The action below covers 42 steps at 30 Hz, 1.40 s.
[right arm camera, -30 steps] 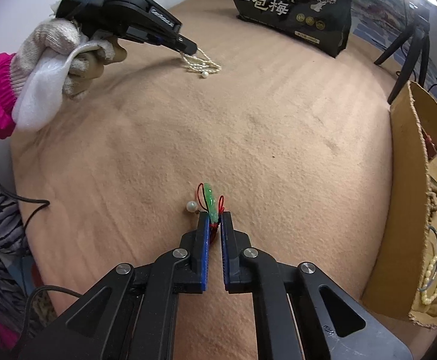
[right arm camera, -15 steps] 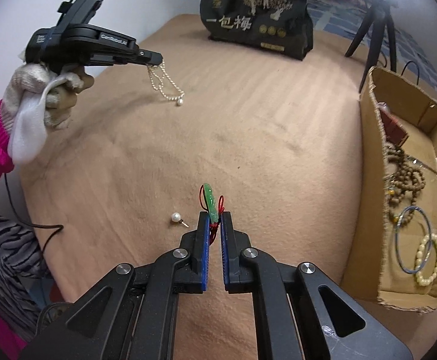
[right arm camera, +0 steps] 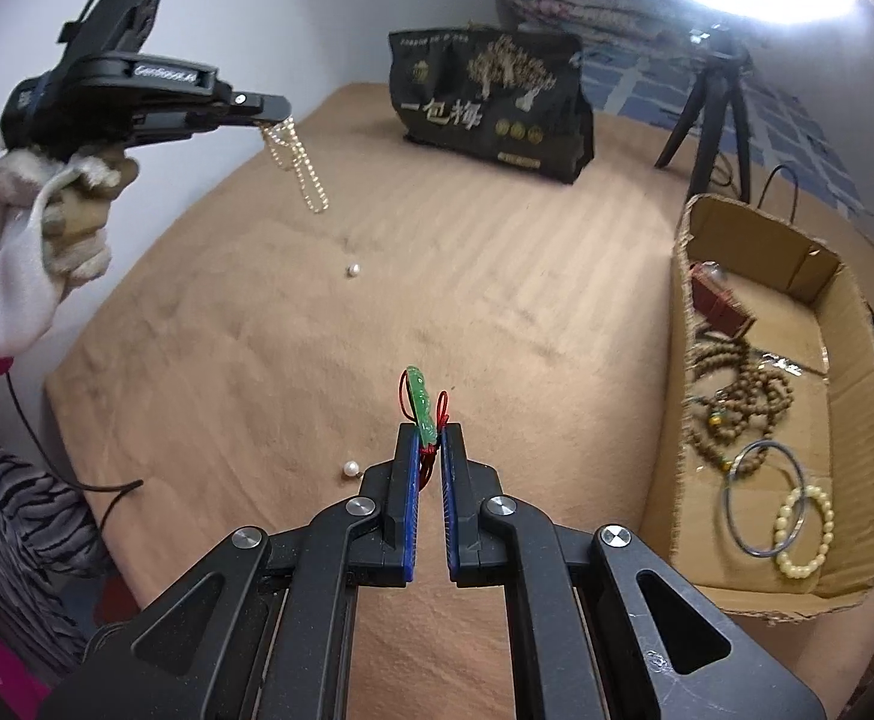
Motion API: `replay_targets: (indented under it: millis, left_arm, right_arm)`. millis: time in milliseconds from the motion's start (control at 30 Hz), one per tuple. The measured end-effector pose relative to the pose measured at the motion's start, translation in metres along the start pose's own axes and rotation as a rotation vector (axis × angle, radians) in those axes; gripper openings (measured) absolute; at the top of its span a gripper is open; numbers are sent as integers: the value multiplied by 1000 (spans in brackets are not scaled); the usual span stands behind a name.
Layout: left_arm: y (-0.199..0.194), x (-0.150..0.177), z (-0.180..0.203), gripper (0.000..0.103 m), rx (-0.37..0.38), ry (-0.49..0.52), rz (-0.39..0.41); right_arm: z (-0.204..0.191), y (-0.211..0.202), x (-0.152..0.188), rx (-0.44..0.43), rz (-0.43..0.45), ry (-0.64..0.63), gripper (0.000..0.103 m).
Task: Organize jewelry
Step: 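Lift and carry the pearl necklace and jade pendant over the cardboard box with both tools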
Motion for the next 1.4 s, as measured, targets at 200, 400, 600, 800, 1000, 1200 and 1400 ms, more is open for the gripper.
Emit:
replay_targets:
  millis: [200, 400, 600, 800, 1000, 1200, 1400]
  left_arm:
    - [-12, 4, 40, 5, 35, 65, 14]
    - [-11, 8, 87, 5, 75, 139, 12]
    - [-2, 11, 130, 5, 108, 193, 5]
    - [10, 11, 164, 5, 120, 241, 1]
    - [18, 14, 204, 5, 122, 308, 14]
    - [28, 18, 241, 5, 131, 372, 19]
    - [42, 20, 267, 5, 130, 415, 15]
  right_arm:
    - [16, -22, -1, 43, 39, 45, 6]
    - [40, -44, 2, 92, 76, 103, 5]
    - [63, -61, 9, 132, 106, 159, 5]
    - [86, -75, 15, 184, 126, 216, 5]
    - [102, -88, 19, 217, 146, 270, 5]
    - [119, -94, 26, 236, 156, 320, 5]
    - [132, -94, 34, 251, 154, 361, 5]
Point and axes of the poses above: each gripper's, at about its wrist camera, not at the fingertips, and y roughly the way its jaws point, z to its right, x to its underside, the point moved 3 cm from there along y, roughly the way its jaws point, and after that the axes turned 8 degrees about -z, right-handed, at the moved point
